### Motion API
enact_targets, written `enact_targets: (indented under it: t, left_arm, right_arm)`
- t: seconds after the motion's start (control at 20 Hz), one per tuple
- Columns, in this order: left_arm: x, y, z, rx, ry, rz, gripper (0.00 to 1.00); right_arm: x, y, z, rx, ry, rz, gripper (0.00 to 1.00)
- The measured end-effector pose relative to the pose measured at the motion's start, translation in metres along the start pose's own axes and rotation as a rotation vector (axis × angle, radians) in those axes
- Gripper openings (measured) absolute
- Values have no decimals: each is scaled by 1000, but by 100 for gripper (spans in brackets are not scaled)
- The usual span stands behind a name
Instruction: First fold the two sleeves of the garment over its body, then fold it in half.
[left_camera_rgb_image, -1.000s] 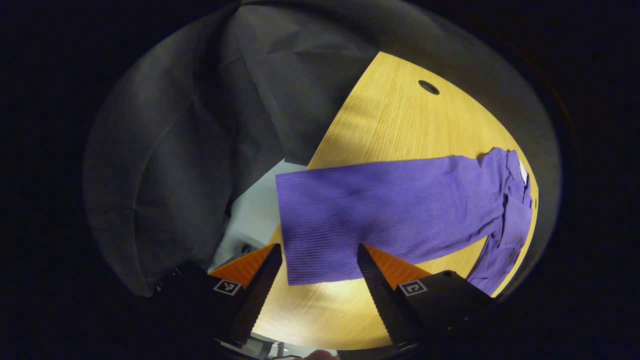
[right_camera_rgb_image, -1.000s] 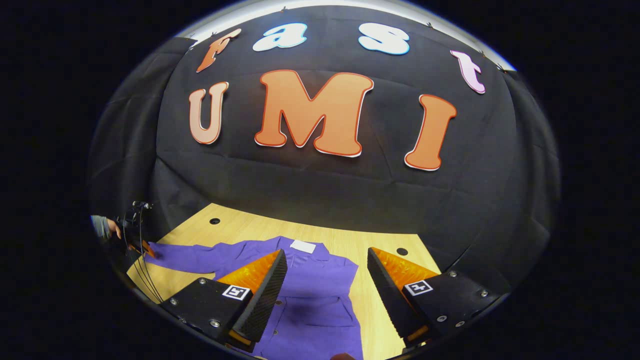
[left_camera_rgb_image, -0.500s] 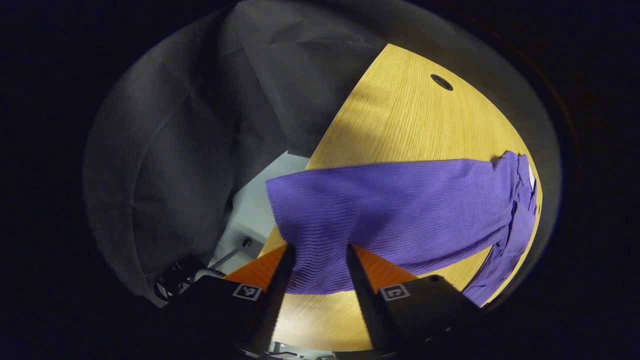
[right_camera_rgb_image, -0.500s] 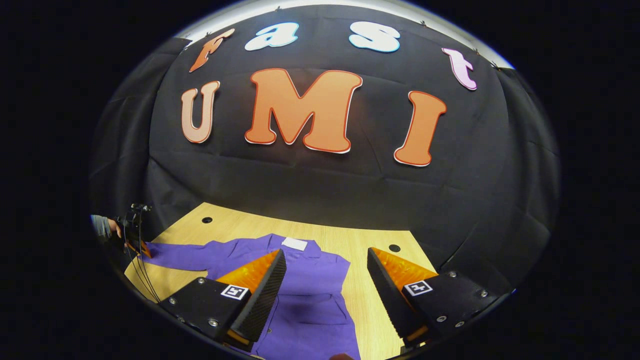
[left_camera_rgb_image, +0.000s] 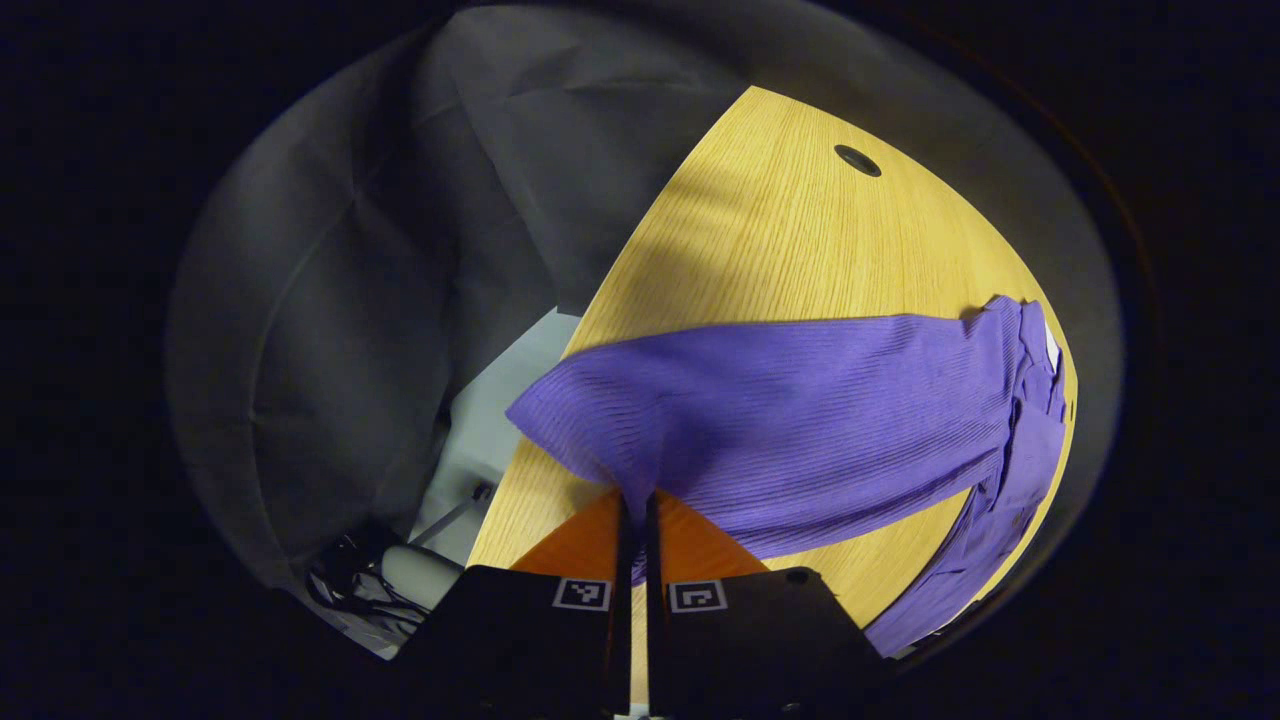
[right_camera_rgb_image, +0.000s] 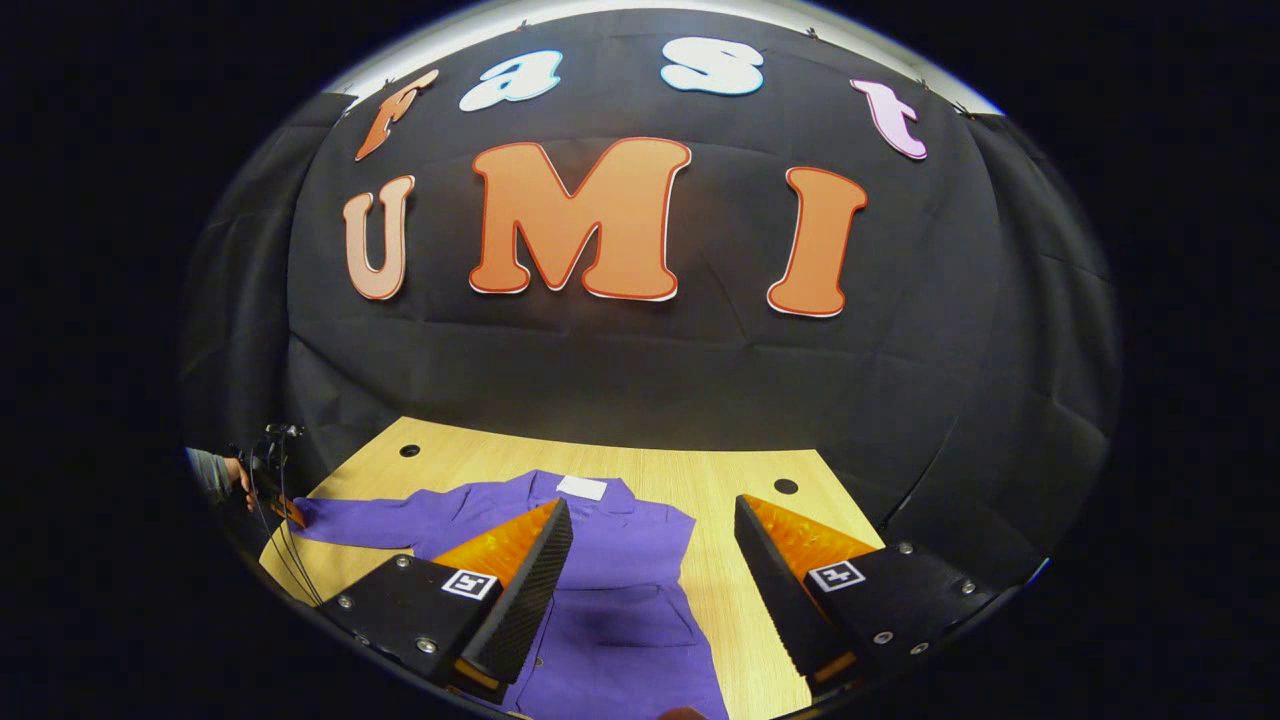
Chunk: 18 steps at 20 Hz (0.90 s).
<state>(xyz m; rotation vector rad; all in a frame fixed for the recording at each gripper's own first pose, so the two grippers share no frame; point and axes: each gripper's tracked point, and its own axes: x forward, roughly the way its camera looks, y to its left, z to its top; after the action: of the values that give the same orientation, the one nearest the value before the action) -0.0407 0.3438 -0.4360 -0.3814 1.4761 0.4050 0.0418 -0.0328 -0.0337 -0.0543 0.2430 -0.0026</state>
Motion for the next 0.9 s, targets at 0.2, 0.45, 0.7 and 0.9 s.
enact_targets:
  t: [0.2, 0.45, 0.7, 0.9]
  left_arm:
    - [-23, -14, 13, 45, -43, 14, 7]
    - [-79, -58, 27, 116, -132, -34, 7]
    - [-123, -132, 27, 185, -203, -112, 7]
    - [-151, -202, 23, 282, -237, -172, 7]
  right_arm:
    - [0, -12, 0, 6, -3, -2, 97]
    - [3, -22, 0, 24, -4, 21, 100]
    - [1, -38, -3, 6, -14, 42, 97]
    - [1, -51, -13, 16, -3, 53, 97]
